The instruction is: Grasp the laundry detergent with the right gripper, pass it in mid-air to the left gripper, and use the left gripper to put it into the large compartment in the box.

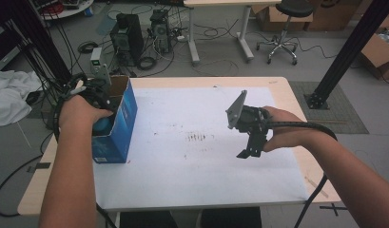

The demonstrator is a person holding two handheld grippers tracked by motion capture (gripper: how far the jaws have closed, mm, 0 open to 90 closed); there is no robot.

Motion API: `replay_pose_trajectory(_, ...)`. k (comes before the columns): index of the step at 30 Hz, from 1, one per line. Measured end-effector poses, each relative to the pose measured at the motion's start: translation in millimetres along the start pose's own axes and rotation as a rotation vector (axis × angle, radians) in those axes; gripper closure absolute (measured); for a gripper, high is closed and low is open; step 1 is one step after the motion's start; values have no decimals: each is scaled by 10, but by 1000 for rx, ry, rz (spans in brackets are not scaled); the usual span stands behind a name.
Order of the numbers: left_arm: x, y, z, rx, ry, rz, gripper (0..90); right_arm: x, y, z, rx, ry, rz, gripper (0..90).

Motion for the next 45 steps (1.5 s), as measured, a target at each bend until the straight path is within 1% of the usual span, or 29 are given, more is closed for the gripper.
replay_pose_trajectory(3, 36, -5, -6, -3, 6, 5, 317, -5, -3, -2, -2, 2, -1, 0)
replay_pose_trajectory(6, 83, -11, -6, 0, 11, 0, 313, -12, -5, -3, -2, 4, 1, 0)
replay_pose_trajectory(11, 154, -25, 15, 2, 25, -6, 272, -2, 1, -6, 2, 3, -1, 0)
replay_pose_trajectory(13, 174, -34, 11, -4, 22, -5, 271, 3, 4, -7, 3, 2, 0, 0)
replay_pose_trajectory(14, 182, -37, 5, 1, 19, -4, 268, 5, 5, -7, 2, 1, 0, 0)
replay_pose_trajectory(16, 212, -42, 4, -8, 23, -8, 264, 4, 8, -10, 4, 1, -1, 0)
replay_pose_trajectory(24, 367, -81, 0, -12, 37, -27, 248, -3, 25, -5, 8, 0, -3, 0)
replay_pose_trajectory(27, 430, -98, -1, -19, 34, -32, 226, 3, 29, 0, 11, -1, -2, 0)
replay_pose_trajectory(29, 466, -108, -2, -29, 41, -33, 221, 9, 29, 3, 10, -3, -4, 0)
replay_pose_trajectory(31, 502, -115, -7, -26, 44, -37, 203, 14, 28, 4, 12, -5, -5, 0)
replay_pose_trajectory(38, 628, -142, -29, -74, 44, -41, 169, 28, 32, 4, 10, -8, -14, 0)
replay_pose_trajectory(40, 675, -158, -47, -95, 39, -46, 159, 30, 36, -1, 10, -9, -18, 0)
replay_pose_trajectory(45, 787, -194, -67, -112, 48, -64, 155, 22, 38, -4, 10, -9, -20, 0)
Point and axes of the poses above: each handheld gripper's, and its own axes: x roughly backward along the jaws, y roughly out of its top, z roughly to its left, the point moved 5 cm from there along -x, roughly forward along the jaws, and after that the axes turned 5 degrees about y, right-handed, at the moved point
